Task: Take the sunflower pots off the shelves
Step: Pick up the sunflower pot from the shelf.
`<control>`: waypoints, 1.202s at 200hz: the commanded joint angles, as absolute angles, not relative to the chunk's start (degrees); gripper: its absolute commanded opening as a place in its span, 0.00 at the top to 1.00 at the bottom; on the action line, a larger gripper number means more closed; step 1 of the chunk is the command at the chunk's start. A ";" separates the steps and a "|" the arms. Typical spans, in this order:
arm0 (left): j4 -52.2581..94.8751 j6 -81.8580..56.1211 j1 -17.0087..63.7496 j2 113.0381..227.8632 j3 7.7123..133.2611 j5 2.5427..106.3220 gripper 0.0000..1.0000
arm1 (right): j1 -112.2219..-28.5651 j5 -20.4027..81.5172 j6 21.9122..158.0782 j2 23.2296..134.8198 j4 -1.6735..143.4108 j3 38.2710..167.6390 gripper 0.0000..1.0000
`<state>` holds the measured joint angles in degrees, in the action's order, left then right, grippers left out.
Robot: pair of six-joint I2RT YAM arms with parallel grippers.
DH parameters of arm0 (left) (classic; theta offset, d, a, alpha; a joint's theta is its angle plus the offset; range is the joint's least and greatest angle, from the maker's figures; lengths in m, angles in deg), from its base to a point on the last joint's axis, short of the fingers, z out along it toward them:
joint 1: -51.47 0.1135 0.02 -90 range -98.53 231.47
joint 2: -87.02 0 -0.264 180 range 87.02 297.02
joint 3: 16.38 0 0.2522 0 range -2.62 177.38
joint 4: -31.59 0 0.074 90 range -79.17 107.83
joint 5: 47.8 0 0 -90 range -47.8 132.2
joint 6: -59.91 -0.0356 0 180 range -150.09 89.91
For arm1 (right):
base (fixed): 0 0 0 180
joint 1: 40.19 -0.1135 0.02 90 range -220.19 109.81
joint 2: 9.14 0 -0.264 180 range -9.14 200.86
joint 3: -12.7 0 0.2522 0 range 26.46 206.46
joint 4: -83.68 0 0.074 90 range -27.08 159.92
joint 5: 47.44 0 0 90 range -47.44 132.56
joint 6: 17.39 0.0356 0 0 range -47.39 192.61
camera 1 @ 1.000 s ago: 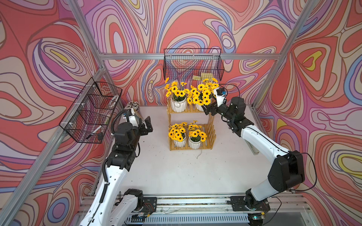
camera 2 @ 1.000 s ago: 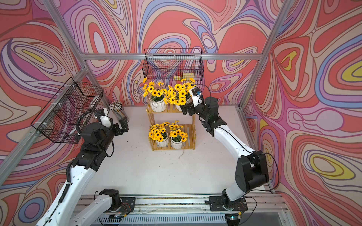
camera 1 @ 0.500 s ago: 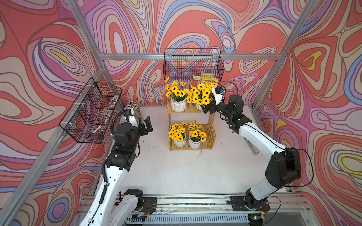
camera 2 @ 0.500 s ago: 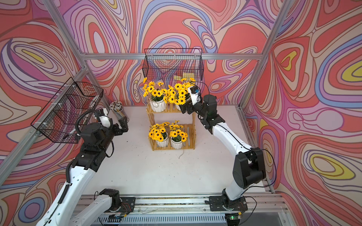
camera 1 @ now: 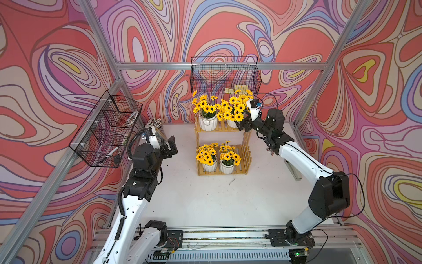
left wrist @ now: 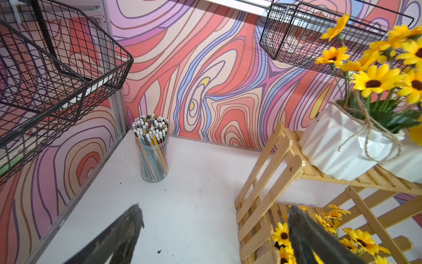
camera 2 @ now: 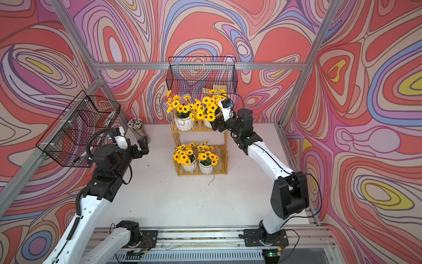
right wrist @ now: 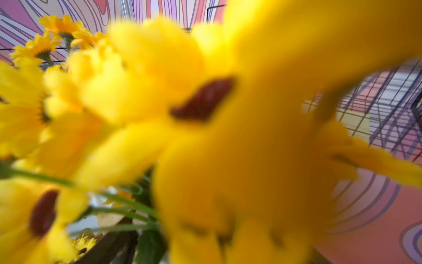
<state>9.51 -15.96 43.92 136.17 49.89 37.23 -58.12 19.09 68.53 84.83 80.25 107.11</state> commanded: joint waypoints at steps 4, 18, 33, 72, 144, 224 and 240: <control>10.89 -16.38 43.91 135.28 49.87 36.62 0.00 | -58.03 19.27 67.56 86.05 76.45 107.41 0.21; 10.88 -16.38 43.91 135.34 49.81 36.58 0.00 | -58.21 19.26 66.76 85.79 75.81 107.33 0.22; 10.97 -16.38 43.91 135.35 49.77 36.61 0.00 | -58.30 19.61 66.21 85.61 75.38 107.07 0.22; 11.14 -16.20 43.91 135.44 49.59 36.58 0.00 | -58.54 19.99 66.09 85.49 75.10 106.71 0.28; 11.32 -16.12 43.94 135.45 49.58 36.66 0.00 | -60.11 21.53 63.08 83.60 73.52 106.05 0.43; 11.50 -16.11 43.91 135.36 49.41 36.76 0.00 | -60.38 22.78 64.48 81.42 73.48 103.92 0.57; 11.45 -16.11 43.91 135.20 49.40 36.75 0.00 | -60.41 22.93 64.96 81.30 73.63 103.84 0.60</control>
